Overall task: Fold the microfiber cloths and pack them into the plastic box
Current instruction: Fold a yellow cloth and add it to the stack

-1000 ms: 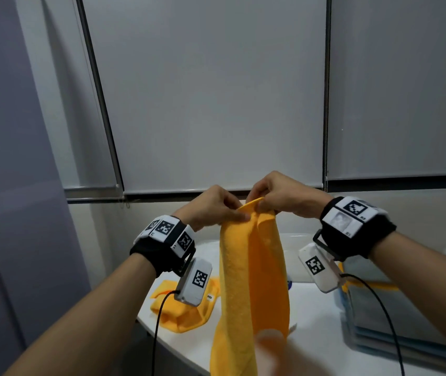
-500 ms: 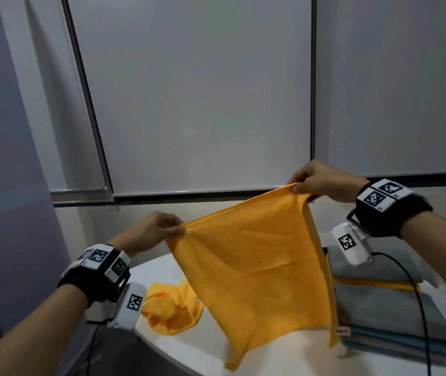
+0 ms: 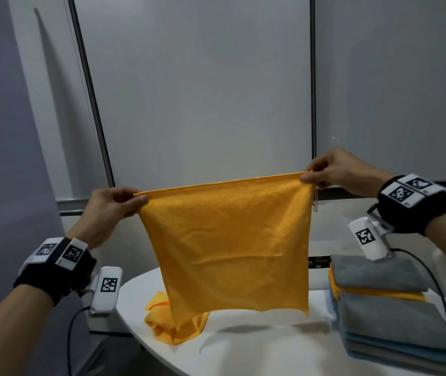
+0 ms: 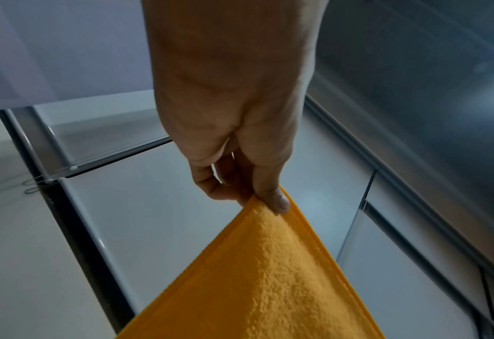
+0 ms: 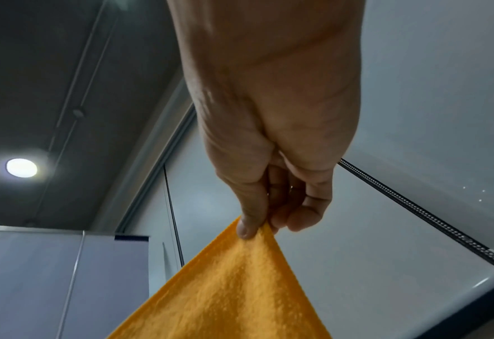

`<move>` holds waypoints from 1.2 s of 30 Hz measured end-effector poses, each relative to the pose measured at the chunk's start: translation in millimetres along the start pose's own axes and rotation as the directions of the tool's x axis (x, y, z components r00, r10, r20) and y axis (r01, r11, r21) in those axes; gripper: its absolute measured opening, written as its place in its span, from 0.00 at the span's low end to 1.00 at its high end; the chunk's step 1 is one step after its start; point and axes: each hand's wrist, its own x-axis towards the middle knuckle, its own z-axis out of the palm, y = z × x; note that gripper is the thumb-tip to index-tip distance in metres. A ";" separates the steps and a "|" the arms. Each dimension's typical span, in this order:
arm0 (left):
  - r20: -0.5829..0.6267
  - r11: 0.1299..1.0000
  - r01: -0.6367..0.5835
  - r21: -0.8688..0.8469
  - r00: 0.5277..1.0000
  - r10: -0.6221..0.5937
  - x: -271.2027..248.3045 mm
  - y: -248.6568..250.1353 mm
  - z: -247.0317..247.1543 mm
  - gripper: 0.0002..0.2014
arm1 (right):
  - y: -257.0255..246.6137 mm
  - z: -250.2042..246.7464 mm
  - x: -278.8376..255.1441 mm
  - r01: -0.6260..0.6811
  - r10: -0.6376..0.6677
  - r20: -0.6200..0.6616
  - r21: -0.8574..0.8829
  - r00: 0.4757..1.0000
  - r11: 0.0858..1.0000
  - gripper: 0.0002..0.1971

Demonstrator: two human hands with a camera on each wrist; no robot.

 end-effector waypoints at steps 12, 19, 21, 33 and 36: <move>-0.017 0.985 0.136 0.108 0.991 -0.135 -16.6 -58.6 37.2 0.03 | 60.5 43.9 -7.1 -0.159 0.153 0.061 0.100 0.986 0.982 0.09; -0.067 0.955 0.073 -0.288 0.993 -0.096 -18.0 -29.4 43.1 0.11 | 49.1 48.6 -9.2 -0.048 0.125 -0.178 0.382 0.976 0.923 0.11; 0.016 0.918 0.109 -0.380 0.994 -0.111 -34.3 -29.0 40.7 0.09 | 50.8 49.6 -28.9 -0.042 0.109 -0.162 0.369 0.981 0.929 0.11; 0.535 0.724 0.639 -0.259 0.719 -0.443 -174.9 -159.7 67.3 0.12 | 179.2 122.3 -166.6 -0.443 0.375 0.280 0.242 0.884 0.863 0.11; 0.496 0.694 0.681 -0.234 0.697 -0.518 -193.4 -183.8 85.1 0.11 | 203.0 147.8 -176.9 -0.523 0.467 0.279 0.178 0.839 0.833 0.09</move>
